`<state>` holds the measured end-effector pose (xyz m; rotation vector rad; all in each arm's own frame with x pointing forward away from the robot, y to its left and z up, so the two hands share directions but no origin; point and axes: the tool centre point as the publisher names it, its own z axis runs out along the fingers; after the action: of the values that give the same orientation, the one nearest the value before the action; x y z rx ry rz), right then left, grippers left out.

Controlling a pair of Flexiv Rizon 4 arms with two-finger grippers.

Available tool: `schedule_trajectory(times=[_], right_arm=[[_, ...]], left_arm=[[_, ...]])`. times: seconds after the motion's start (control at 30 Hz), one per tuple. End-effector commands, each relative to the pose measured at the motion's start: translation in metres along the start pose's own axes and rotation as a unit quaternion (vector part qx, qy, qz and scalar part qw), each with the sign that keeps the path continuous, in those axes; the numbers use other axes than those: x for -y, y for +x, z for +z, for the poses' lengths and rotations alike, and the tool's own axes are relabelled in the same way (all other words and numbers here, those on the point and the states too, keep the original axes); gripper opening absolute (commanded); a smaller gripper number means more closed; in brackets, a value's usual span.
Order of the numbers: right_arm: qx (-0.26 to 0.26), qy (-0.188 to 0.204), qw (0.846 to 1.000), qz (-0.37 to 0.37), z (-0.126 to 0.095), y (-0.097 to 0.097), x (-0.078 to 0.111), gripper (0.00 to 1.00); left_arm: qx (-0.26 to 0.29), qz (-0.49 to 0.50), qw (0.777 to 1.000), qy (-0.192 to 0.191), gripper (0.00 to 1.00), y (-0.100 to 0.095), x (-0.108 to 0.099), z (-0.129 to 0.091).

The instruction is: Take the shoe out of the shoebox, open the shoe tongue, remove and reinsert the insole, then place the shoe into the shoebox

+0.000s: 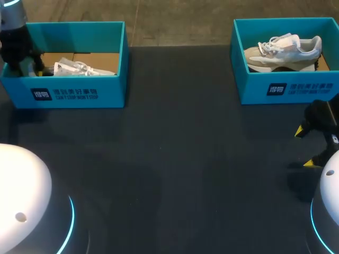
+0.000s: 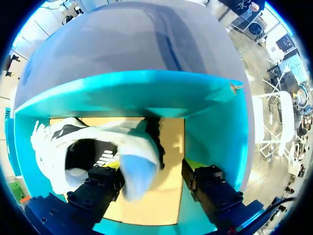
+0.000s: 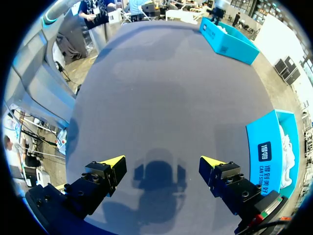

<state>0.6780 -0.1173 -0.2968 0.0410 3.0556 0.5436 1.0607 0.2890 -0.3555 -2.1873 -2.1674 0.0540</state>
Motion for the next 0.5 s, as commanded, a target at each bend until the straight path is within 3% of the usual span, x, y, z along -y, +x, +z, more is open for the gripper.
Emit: schedule_trajectory(times=[0.03,0.3,0.5], right_arm=[[0.001,0.002,1.000,0.000,0.000,0.001,0.000,1.00],[0.001,0.002,1.000,0.000,0.000,0.001,0.000,1.00],[0.001,0.002,1.000,0.000,0.000,0.001,0.000,1.00]], left_arm=[[-0.002,-0.001,1.000,-0.003,0.77,-0.004,0.003,-0.010],[0.007,0.006,1.000,-0.016,1.00,-0.008,0.007,-0.039],[0.013,0.005,1.000,-0.025,1.00,-0.009,0.009,-0.053]])
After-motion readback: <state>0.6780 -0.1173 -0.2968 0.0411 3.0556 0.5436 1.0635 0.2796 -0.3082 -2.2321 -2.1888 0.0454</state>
